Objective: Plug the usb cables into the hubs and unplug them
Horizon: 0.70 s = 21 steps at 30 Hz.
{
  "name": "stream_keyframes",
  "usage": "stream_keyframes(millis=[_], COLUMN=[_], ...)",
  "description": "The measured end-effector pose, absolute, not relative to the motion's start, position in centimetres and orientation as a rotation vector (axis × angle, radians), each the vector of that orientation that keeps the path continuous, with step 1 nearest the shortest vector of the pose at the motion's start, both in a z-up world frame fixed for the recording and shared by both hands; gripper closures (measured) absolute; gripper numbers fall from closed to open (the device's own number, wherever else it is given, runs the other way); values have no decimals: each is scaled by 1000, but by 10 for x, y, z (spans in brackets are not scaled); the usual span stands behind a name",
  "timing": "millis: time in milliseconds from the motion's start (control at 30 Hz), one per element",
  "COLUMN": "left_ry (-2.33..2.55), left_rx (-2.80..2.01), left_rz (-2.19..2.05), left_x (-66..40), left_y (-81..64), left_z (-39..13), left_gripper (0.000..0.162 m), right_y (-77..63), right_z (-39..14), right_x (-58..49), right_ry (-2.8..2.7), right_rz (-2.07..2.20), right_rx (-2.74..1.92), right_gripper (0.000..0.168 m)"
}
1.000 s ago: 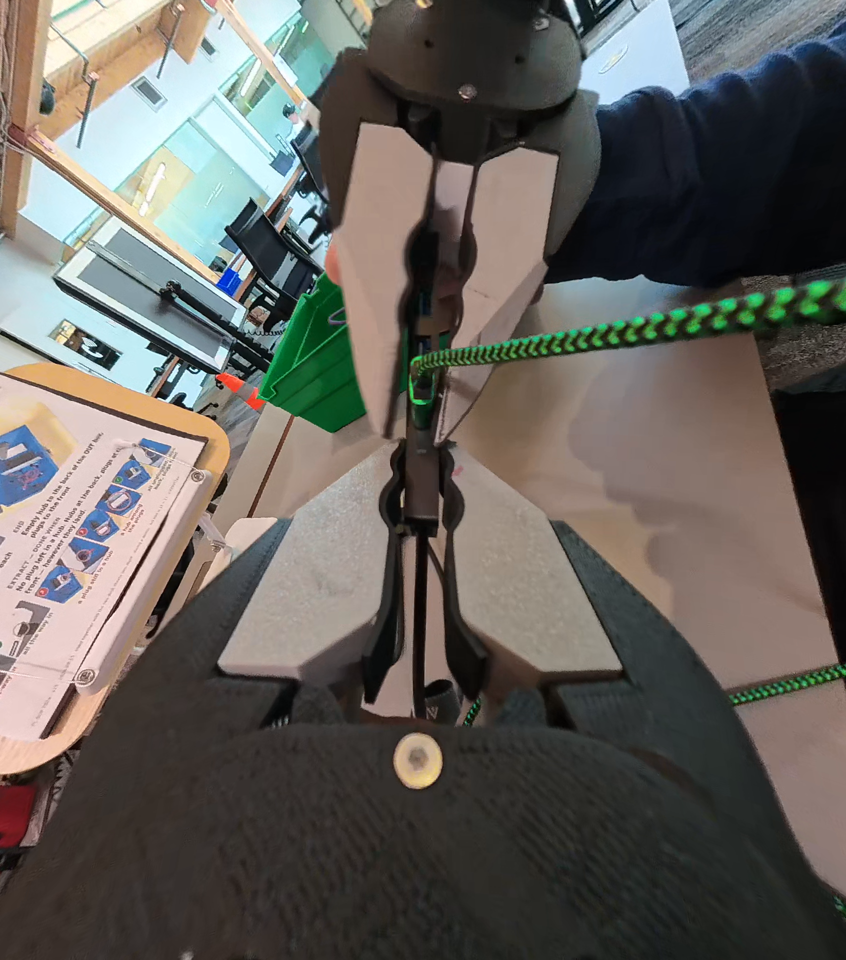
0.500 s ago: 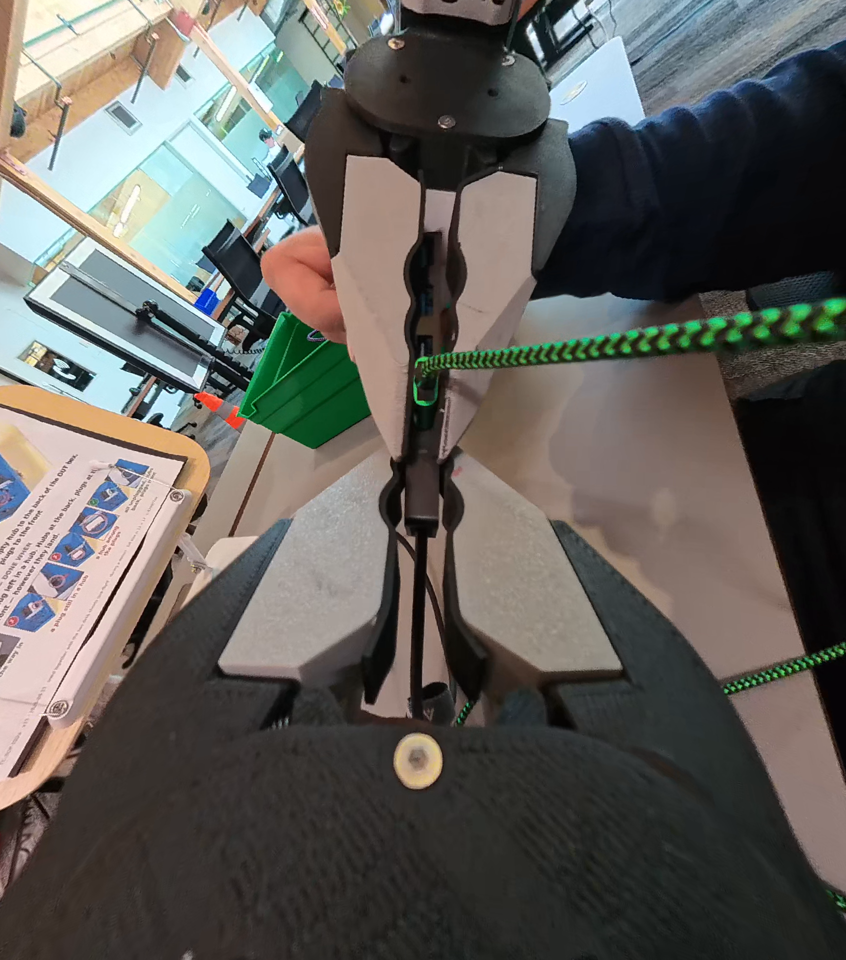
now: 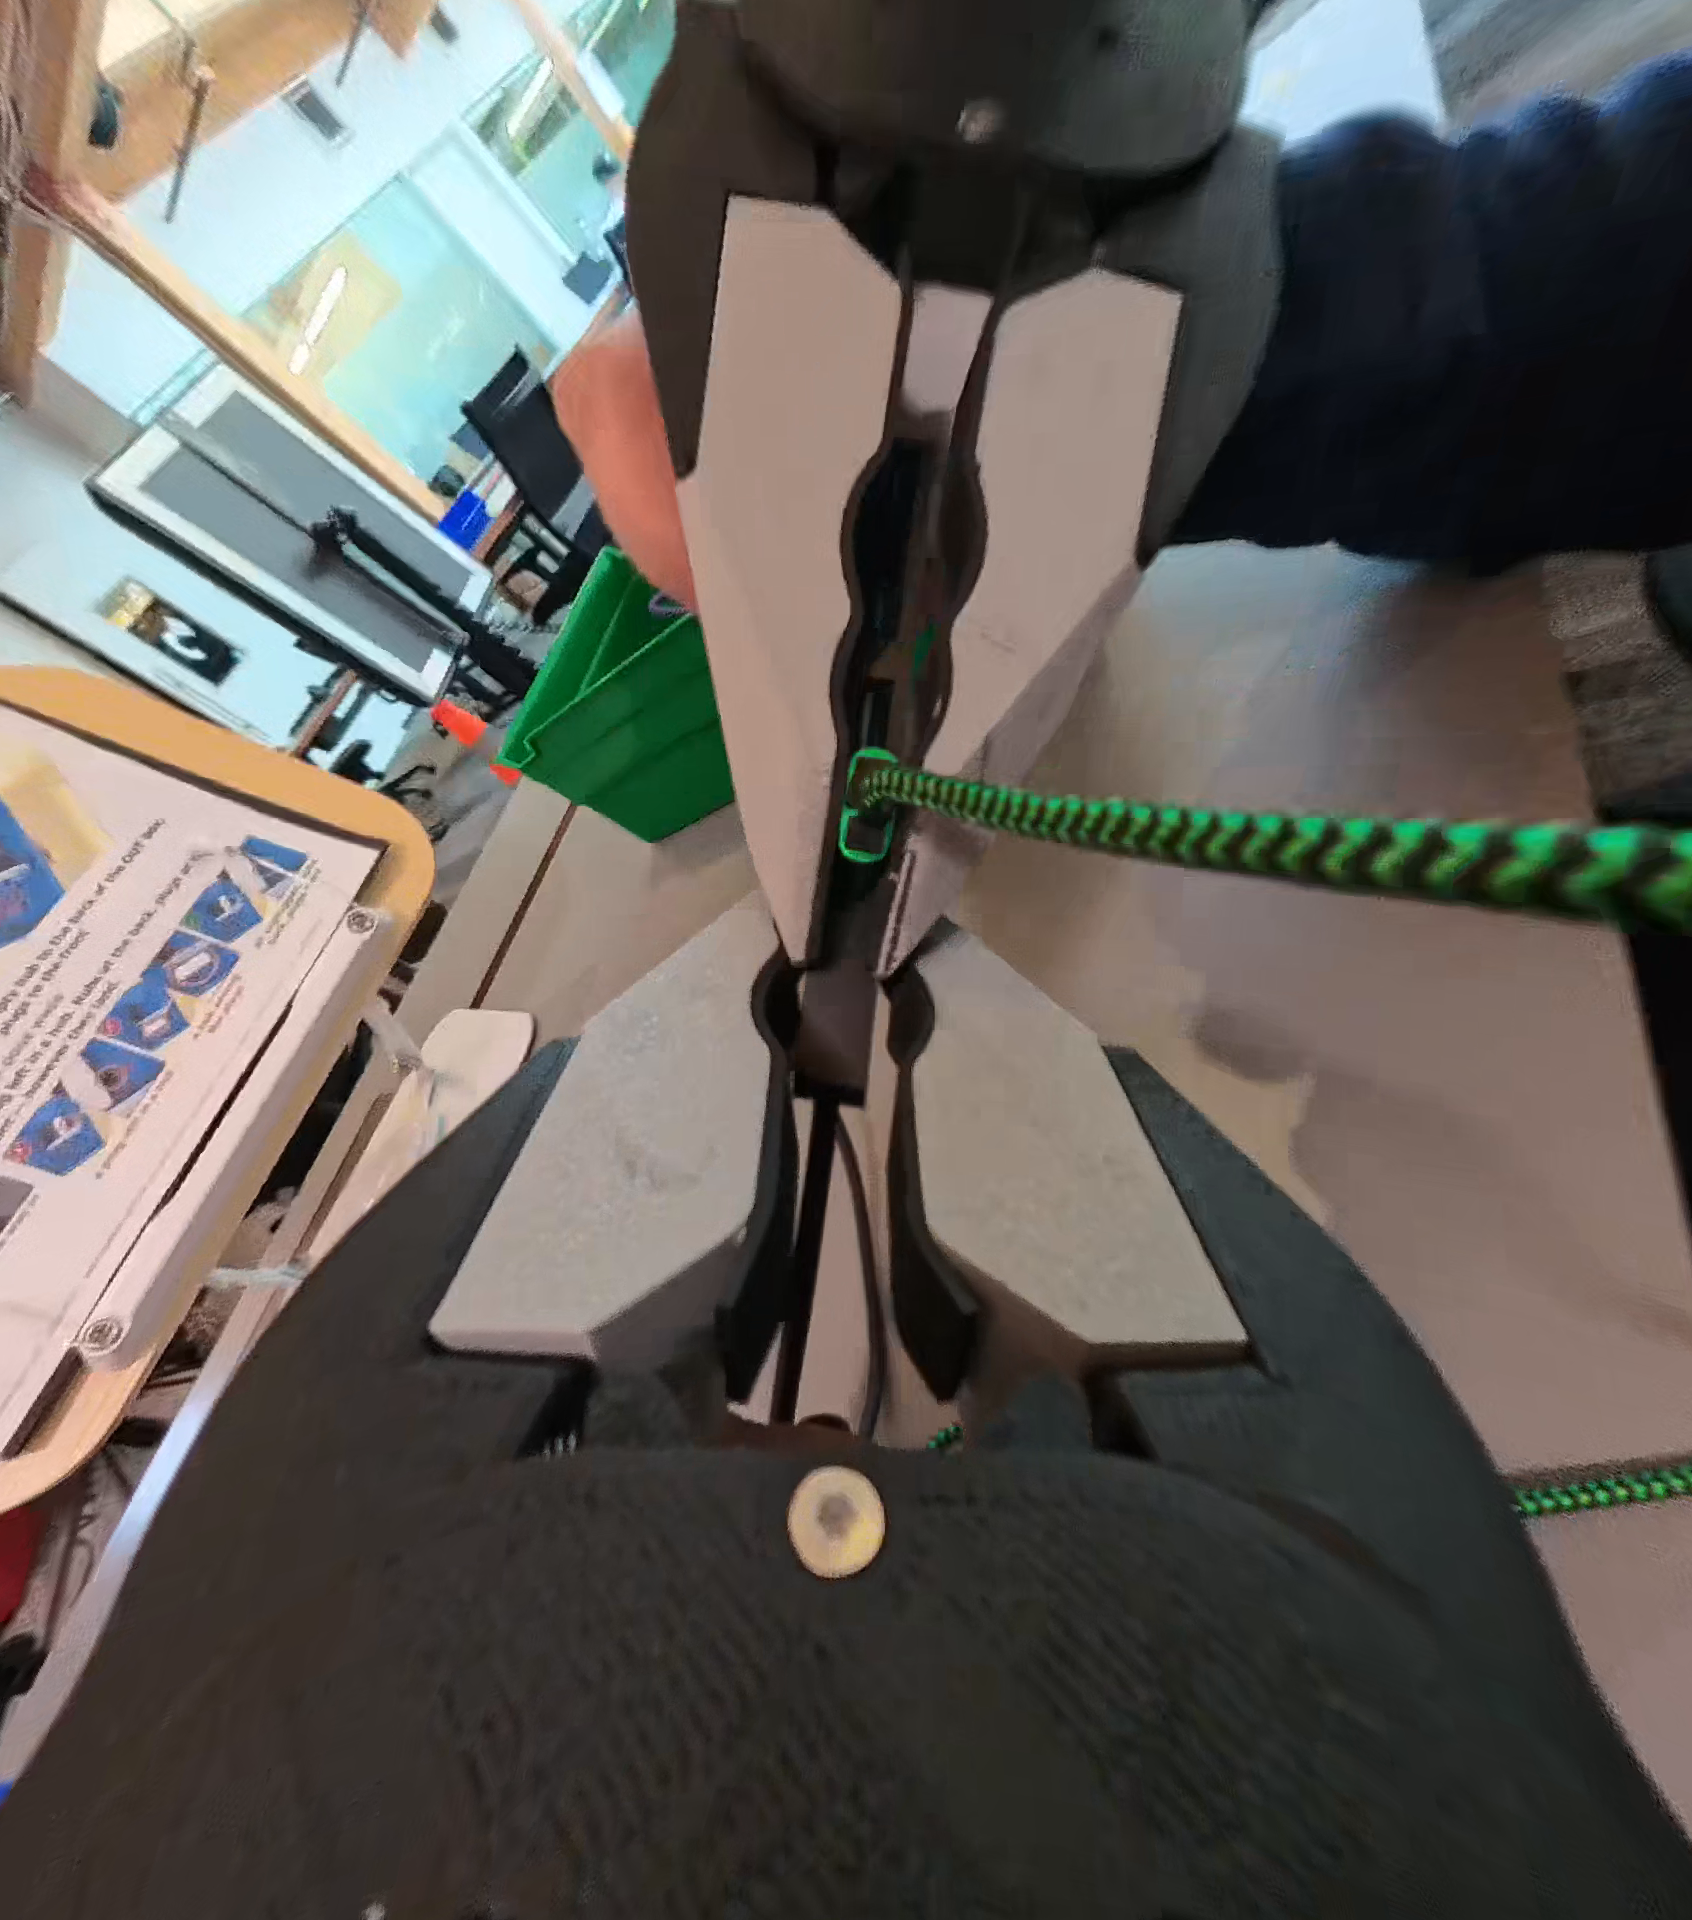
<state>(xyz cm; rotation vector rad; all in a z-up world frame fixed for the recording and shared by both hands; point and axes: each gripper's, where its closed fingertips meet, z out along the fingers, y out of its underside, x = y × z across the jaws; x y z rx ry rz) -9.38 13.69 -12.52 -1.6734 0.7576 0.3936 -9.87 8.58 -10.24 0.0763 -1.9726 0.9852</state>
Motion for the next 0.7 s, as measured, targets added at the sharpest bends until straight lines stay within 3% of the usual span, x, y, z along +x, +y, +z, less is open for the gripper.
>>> stream_keyframes(millis=[700], left_ry=[719], left_rx=[-1553], left_rz=[237], left_x=[-82], left_y=[126], left_z=[-105], left_gripper=[155], right_y=[80], right_z=[-73], right_x=[-86], right_ry=[-1879], right_rz=[1516], right_rx=[-5], right_gripper=[165])
